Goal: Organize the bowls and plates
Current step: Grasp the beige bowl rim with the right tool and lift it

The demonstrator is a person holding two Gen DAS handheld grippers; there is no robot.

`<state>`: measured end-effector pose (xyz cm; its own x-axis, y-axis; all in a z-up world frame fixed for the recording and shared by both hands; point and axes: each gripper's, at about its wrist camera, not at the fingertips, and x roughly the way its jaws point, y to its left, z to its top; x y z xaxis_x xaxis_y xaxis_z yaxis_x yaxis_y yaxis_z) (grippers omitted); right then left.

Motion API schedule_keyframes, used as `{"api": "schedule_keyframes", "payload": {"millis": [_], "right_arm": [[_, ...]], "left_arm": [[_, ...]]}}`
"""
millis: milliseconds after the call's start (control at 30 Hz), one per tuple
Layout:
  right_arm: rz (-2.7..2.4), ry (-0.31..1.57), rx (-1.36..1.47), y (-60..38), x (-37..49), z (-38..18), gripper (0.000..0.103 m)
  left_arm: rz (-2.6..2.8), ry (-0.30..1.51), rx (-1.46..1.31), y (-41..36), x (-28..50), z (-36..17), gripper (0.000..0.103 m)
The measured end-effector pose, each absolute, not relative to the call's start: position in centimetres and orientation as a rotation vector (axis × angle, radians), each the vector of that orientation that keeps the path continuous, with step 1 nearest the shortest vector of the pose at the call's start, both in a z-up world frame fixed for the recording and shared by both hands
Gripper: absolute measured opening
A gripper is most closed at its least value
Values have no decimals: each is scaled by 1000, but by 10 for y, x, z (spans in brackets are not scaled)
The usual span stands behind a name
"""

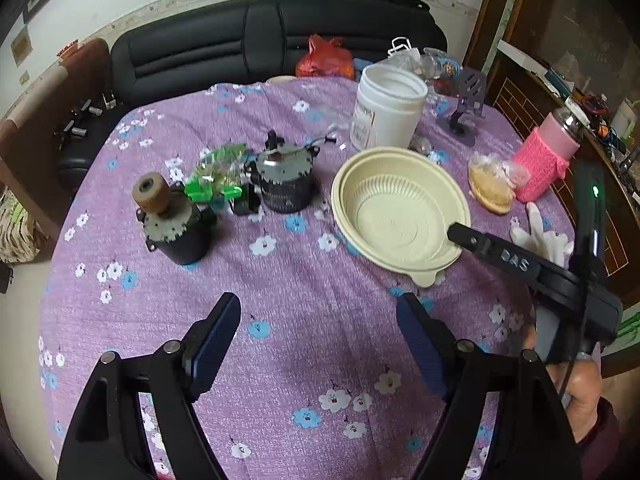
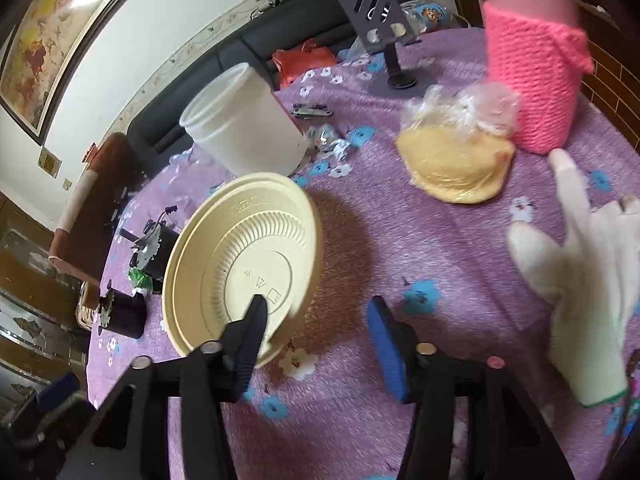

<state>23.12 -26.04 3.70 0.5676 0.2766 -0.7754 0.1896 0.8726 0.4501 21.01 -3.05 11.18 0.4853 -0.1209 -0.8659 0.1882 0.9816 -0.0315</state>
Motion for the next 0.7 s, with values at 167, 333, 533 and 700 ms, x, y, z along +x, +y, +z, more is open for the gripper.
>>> {"api": "schedule_keyframes", "payload": {"millis": [167, 333, 533, 700], "right_arm": [[103, 1015, 620, -257, 236, 32, 15], [172, 1033, 684, -269, 204, 45, 10], [260, 1136, 737, -278, 136, 45, 9], [368, 1224, 779, -277, 62, 39, 9]], "left_arm": [[-180, 1067, 41, -25, 205, 108, 80], [-189, 1062, 7, -18, 186, 116, 80], [-237, 1073, -58, -15, 146, 128, 79], [-311, 1095, -78, -23, 99, 130, 79]]}}
